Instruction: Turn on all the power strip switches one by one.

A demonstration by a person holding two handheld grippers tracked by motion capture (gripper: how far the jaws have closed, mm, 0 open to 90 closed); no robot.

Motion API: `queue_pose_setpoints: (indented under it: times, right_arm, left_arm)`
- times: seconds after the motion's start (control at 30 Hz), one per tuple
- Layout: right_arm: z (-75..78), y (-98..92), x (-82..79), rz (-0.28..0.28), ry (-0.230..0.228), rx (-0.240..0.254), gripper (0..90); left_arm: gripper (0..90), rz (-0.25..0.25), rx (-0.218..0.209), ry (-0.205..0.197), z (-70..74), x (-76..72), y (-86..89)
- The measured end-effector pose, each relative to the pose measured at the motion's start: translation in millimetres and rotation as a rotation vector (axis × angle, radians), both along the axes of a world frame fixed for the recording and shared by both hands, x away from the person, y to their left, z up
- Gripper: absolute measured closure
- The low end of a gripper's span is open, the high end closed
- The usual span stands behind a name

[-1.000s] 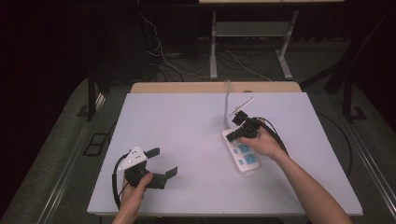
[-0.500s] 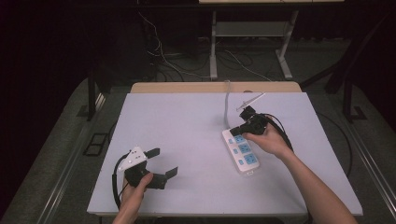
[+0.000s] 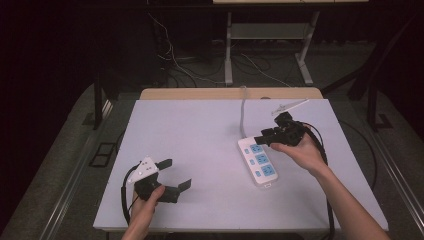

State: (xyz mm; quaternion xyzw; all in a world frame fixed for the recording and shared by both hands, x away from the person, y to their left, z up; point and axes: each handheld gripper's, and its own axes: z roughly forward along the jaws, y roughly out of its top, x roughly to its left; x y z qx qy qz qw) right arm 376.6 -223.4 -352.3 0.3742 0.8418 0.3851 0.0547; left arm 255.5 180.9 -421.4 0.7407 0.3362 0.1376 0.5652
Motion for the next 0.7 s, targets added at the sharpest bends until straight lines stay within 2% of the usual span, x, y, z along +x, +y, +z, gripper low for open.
queue_pose_setpoints:
  times: [0.07, 0.17, 0.27, 0.43, 0.57, 0.7]
  right_arm:
    - [3.1, -5.3, -4.5, -0.015, -0.002, 0.016, 41.7]
    - [7.0, -13.7, -12.9, -0.059, -0.012, 0.033, 27.9]
    - [8.5, -23.4, -21.7, -0.05, -0.031, 0.063, 14.8]
    - [8.0, -38.4, -37.1, -0.078, -0.066, 0.098, 14.5]
    - [4.0, -47.4, -50.3, -0.104, -0.075, 0.123, 14.5]
    - [-4.4, -54.6, -62.0, -0.086, -0.072, 0.144, 14.5]
  left_arm:
    - [0.0, 0.0, 0.0, 0.0, -0.1, 0.2, -0.1]
    - [0.0, 0.0, -0.002, 0.003, -0.6, 0.4, -0.6]
    - [0.0, -0.002, -0.002, 0.005, -0.9, 0.6, -1.5]
    - [0.0, -0.005, 0.002, 0.004, -1.3, 1.1, -2.4]
    - [0.0, -0.005, 0.005, 0.006, -1.8, 1.5, -2.4]
    - [0.0, -0.004, 0.003, 0.007, -2.4, 1.7, -3.3]
